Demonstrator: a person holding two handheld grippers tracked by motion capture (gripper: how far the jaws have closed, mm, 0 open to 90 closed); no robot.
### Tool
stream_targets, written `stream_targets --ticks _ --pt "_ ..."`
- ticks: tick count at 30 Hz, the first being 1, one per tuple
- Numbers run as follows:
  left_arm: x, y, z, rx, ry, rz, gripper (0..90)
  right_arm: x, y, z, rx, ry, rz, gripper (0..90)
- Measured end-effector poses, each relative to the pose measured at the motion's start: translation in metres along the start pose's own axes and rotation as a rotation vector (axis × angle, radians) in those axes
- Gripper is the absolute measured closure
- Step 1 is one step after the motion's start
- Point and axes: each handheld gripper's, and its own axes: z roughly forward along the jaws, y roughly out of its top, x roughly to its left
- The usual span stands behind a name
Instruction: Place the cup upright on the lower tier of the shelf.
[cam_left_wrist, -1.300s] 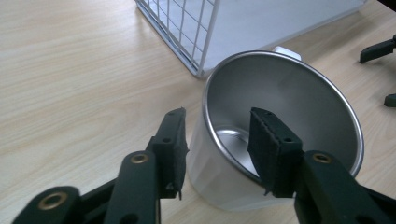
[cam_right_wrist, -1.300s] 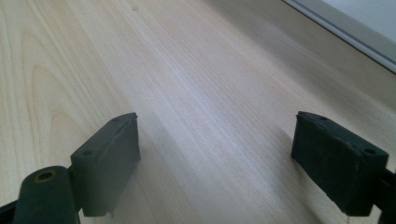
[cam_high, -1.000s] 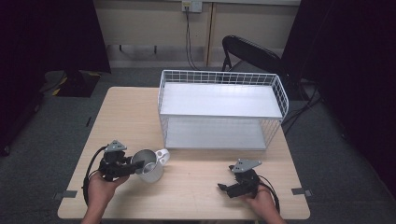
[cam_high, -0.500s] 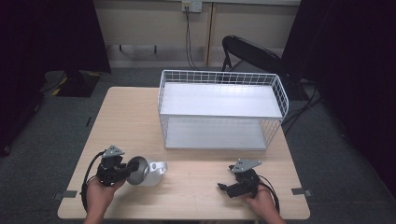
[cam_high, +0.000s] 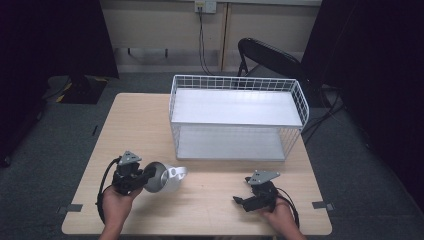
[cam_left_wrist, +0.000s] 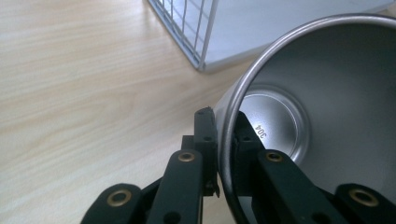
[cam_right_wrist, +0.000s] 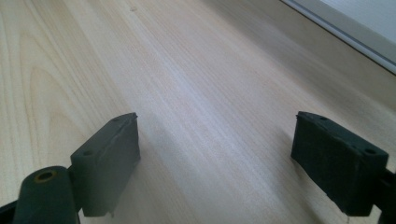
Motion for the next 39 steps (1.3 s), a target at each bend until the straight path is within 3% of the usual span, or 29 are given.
stream_targets --ticks 8,25,39 --pt "-0.014 0.013 0.015 -0.010 0.010 0.013 84.8 0.000 0.000 0.000 0.001 0.000 0.001 14.3" --pt "-0.032 0.034 0.026 -0.041 0.036 0.036 84.8 0.000 0.000 0.000 0.000 -0.001 -0.001 14.2" --pt "-0.048 0.045 0.042 -0.031 0.037 0.055 84.8 0.000 0.000 0.000 0.002 -0.004 0.001 14.0"
